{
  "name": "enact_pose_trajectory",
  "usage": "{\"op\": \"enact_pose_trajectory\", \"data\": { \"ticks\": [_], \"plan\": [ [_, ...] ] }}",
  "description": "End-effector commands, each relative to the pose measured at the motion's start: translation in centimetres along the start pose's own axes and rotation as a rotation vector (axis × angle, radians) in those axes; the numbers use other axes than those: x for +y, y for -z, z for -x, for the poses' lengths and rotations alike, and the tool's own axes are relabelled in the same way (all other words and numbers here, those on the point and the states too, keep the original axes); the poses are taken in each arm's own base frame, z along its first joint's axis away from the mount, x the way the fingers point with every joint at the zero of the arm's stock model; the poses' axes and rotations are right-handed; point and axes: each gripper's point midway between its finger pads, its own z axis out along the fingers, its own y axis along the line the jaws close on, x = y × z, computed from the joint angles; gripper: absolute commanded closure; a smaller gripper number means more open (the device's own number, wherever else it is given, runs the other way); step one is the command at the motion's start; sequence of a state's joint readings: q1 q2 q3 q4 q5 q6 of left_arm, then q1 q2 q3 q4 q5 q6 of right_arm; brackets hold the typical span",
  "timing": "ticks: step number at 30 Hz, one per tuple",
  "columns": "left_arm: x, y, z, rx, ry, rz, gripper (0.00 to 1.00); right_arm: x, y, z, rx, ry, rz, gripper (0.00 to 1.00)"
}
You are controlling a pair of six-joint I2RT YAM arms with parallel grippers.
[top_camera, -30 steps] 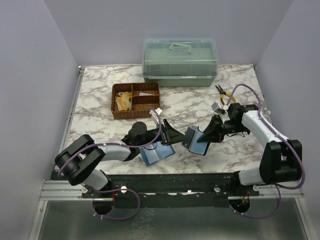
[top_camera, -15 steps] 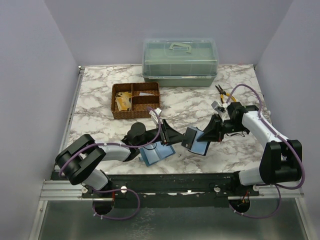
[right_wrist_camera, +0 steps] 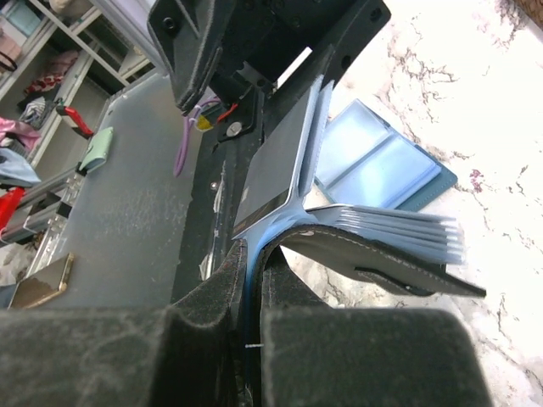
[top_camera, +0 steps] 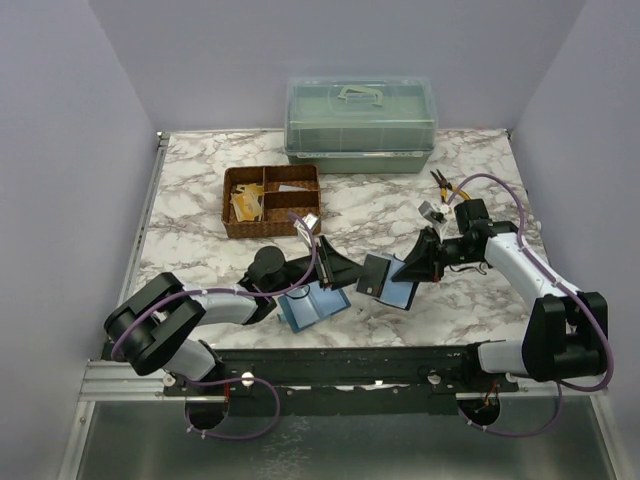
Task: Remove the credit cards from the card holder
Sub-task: Remove the credit card from the card holder.
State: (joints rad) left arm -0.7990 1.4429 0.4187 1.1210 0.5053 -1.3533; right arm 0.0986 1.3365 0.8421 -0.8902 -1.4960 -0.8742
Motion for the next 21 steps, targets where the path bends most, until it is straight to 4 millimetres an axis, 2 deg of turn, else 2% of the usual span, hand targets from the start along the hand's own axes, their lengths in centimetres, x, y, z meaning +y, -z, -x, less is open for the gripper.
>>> {"op": "enact_pose_trajectory", "data": {
  "ticks": [1,7,12,14,17,21],
  "plan": [
    [-1.5,-0.1,0.0,0.018,-0.019,-0.054,0.34,-0.5,-0.2,0.4,0.004,0.008,-0.004,1.0],
    [-1.2,0.1,0.2,0.0,-0.027,-0.041,0.36,-0.8,-0.2,0.3,0.007,-0.014,-0.007,1.0],
    [0.6,1.2,1.7,-0.09,-0.064,0.096,0.35,-0.4,-0.3,0.6,-0.009,-0.016,0.012,1.0],
    [1.4,1.7,2.5,-0.135,-0.092,0.177,0.32,-0.4,-0.3,0.6,-0.009,-0.018,0.012,1.0],
    [2.5,2.6,3.5,-0.19,-0.101,0.286,0.21,-0.4,-0.3,0.6,-0.011,-0.021,0.014,1.0],
    [3.9,2.7,3.1,-0.169,-0.081,0.346,0.17,-0.4,-0.3,0.6,-0.015,-0.024,0.021,1.0]
  ]
}}
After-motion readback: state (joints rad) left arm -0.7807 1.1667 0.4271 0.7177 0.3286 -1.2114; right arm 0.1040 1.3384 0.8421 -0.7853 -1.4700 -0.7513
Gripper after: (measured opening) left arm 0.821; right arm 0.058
